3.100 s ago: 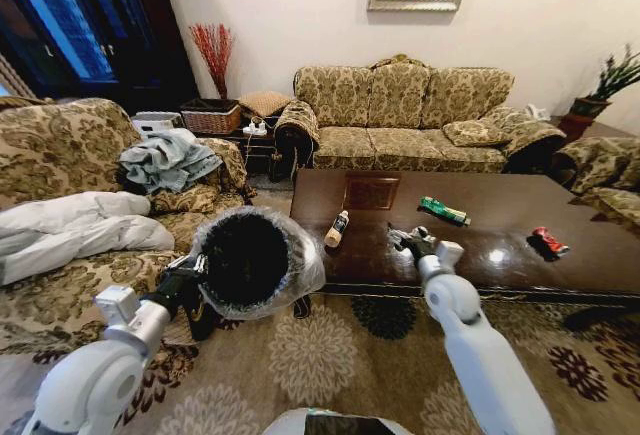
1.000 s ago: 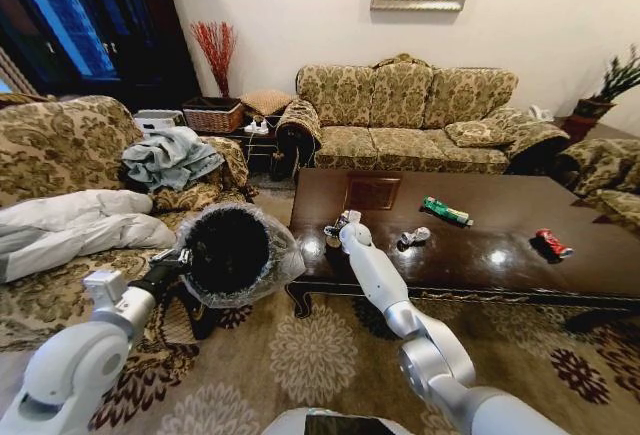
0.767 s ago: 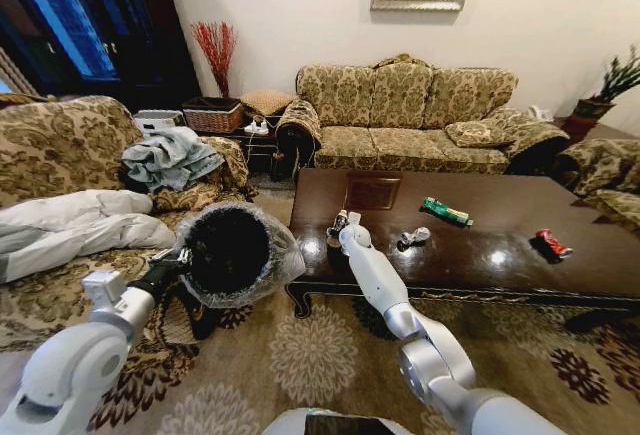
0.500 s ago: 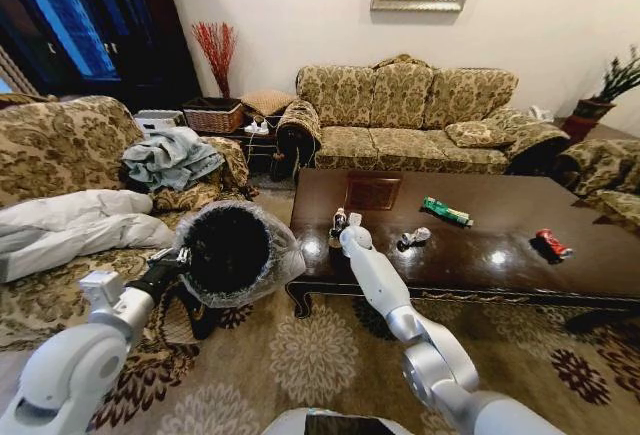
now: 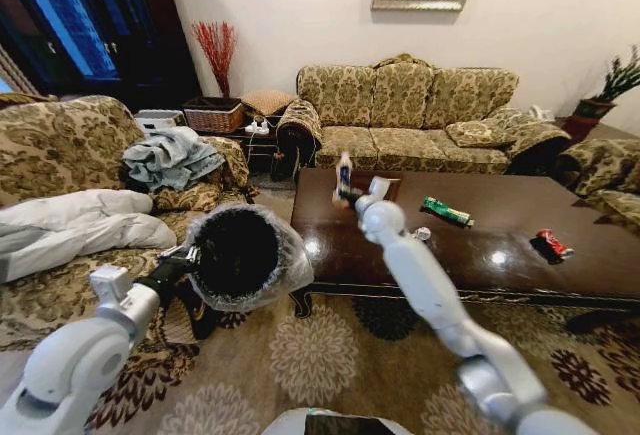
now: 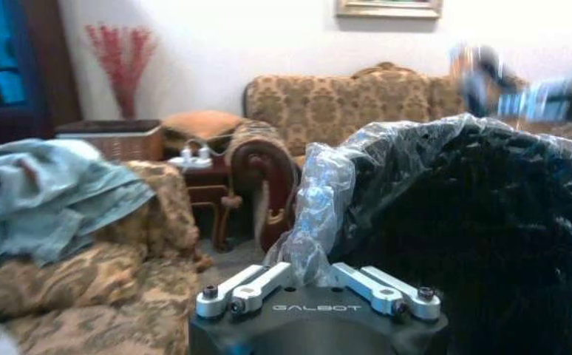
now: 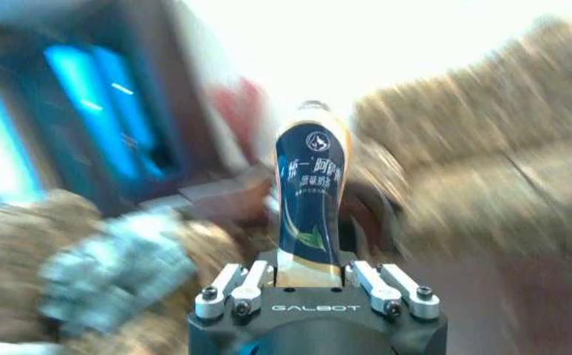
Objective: Move to the front of the table and place the trash on the table into the trash bin.
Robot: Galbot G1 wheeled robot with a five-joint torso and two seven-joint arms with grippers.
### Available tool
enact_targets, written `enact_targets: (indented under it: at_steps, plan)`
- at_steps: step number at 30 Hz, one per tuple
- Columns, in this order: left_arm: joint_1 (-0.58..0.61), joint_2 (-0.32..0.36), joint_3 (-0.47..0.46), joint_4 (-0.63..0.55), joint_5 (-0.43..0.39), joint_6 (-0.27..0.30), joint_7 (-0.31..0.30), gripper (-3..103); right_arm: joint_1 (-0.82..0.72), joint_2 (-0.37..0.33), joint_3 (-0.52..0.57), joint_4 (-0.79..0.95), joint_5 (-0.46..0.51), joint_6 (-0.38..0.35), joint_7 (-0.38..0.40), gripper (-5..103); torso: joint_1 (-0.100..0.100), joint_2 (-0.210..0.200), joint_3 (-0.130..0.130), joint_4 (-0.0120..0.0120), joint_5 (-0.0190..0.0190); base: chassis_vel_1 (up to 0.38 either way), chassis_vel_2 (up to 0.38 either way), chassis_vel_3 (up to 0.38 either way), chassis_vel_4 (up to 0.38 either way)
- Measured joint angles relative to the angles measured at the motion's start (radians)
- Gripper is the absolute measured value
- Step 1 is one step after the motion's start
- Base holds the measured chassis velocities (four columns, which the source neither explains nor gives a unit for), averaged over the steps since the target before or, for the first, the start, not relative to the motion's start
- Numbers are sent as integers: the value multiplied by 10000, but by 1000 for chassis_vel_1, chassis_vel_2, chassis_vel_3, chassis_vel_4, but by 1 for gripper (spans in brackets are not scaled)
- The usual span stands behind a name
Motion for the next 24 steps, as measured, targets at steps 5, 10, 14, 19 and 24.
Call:
enact_targets:
  at_steps: [5,10,14,19,24]
  plan:
    - [-548,675,142,361,-398,73,-15,2,1105,-1071,-802,2130,1419,602,-46,32,-1,0,-1,1,-3,0,0,0,0]
    - [-1081,1076,208,601,-719,283,-51,2,3127,-1394,-2460,2387,2398,1097,-82,32,0,0,0,2,-4,0,0,0,0]
    - [-1114,1054,107,639,-834,430,-122,2,5239,-570,-4235,1722,2494,1475,-209,32,1,0,1,6,-2,0,0,0,0]
    - [-1215,1266,147,717,-1036,579,-206,2,6638,280,-5637,1481,2775,1545,-147,32,1,0,1,11,-14,0,0,0,0]
    - [-1371,1638,138,842,-1222,669,-214,2,6991,756,-6231,1439,3277,1511,-33,32,0,0,0,2,1,0,0,0,0]
